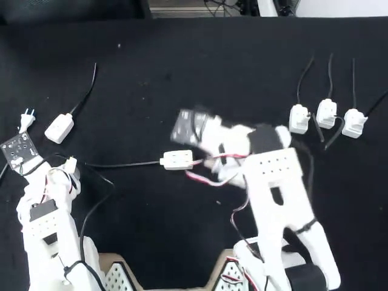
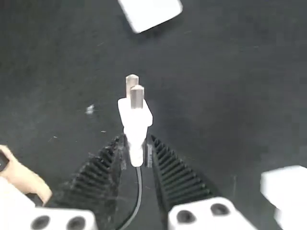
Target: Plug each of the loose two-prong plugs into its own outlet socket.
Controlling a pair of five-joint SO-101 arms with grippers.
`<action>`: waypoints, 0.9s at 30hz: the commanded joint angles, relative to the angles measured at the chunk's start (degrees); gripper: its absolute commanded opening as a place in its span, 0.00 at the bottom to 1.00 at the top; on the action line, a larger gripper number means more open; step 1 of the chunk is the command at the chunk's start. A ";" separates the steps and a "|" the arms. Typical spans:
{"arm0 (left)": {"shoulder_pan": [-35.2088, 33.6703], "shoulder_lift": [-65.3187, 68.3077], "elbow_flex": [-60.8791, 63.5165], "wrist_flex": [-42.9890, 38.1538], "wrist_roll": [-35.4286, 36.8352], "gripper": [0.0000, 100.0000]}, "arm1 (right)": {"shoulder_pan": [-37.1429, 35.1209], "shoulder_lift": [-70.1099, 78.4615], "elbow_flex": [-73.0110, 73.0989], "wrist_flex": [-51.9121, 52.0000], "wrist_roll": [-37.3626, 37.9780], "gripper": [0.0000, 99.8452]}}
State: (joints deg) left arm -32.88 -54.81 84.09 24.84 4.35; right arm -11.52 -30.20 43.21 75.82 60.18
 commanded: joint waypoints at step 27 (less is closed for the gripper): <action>-0.48 -0.88 -2.42 -1.05 0.09 0.21 | 1.32 -2.33 21.14 -14.86 -1.93 0.12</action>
State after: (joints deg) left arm -32.88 -54.81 84.09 24.84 4.35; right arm -11.60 -31.52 69.49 57.27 60.35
